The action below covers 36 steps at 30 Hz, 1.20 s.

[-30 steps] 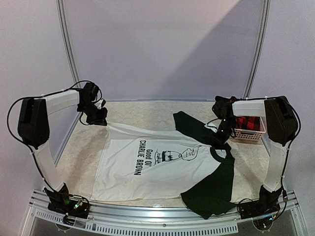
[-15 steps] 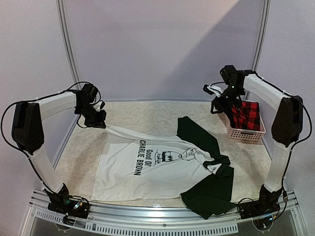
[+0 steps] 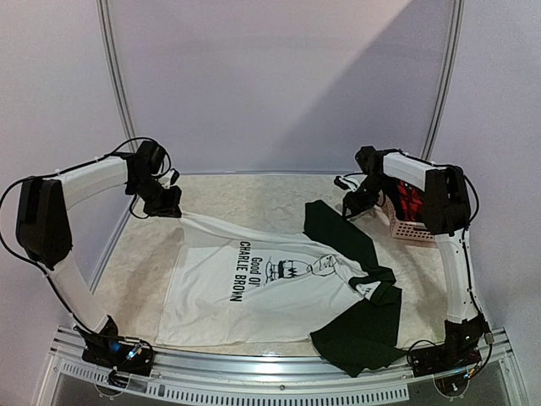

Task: Fold and stack the mixed laundry pile
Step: Adjust the flattened T-shirt at the center of the board.

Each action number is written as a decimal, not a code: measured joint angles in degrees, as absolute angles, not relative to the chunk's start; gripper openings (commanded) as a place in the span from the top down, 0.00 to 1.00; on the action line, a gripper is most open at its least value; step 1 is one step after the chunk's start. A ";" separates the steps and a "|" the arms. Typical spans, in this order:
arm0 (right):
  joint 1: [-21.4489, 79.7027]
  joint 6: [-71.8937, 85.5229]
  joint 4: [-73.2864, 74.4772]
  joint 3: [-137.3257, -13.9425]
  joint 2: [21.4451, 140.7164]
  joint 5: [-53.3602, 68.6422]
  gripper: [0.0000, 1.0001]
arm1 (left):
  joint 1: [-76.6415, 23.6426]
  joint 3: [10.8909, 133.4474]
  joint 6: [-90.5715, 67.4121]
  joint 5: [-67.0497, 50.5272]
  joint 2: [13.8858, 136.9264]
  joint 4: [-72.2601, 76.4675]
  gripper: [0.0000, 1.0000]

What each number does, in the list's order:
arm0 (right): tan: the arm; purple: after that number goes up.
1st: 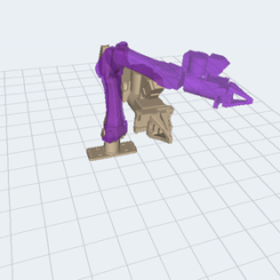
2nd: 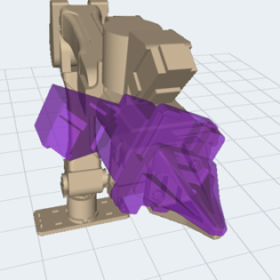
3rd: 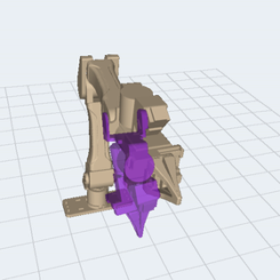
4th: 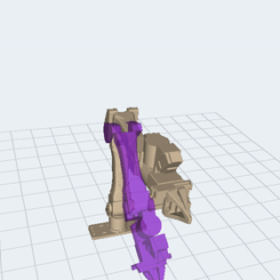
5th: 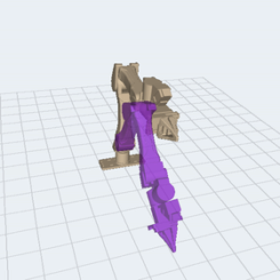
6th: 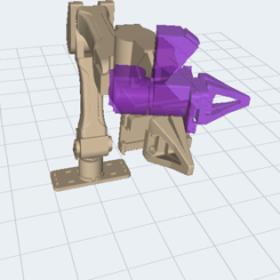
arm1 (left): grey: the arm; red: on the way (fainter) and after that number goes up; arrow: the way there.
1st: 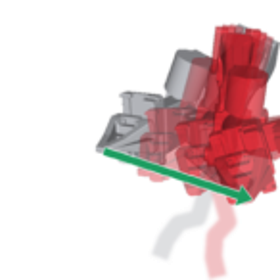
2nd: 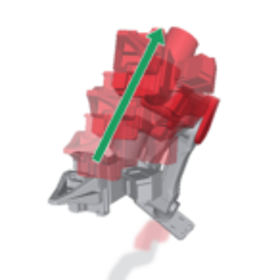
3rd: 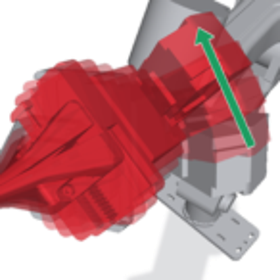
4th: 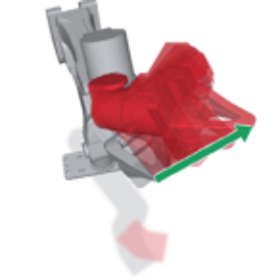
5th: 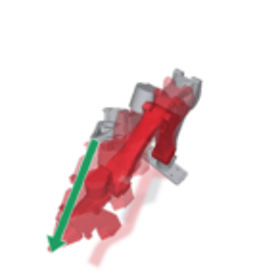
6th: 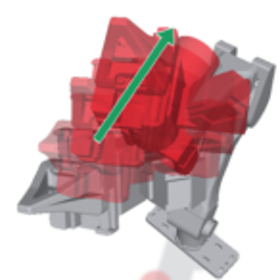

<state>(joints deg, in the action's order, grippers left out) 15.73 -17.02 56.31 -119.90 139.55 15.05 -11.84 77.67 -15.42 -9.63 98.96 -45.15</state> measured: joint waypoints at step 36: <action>47.83 -24.88 51.64 -86.98 105.86 0.36 0.63 | -11.90 74.13 -16.05 -12.86 98.85 -42.02 1.00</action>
<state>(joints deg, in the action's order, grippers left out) 47.83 -24.88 51.64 -86.98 105.86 0.36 -11.90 74.13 -16.05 -12.86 98.85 -42.02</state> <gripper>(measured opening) 0.368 0.021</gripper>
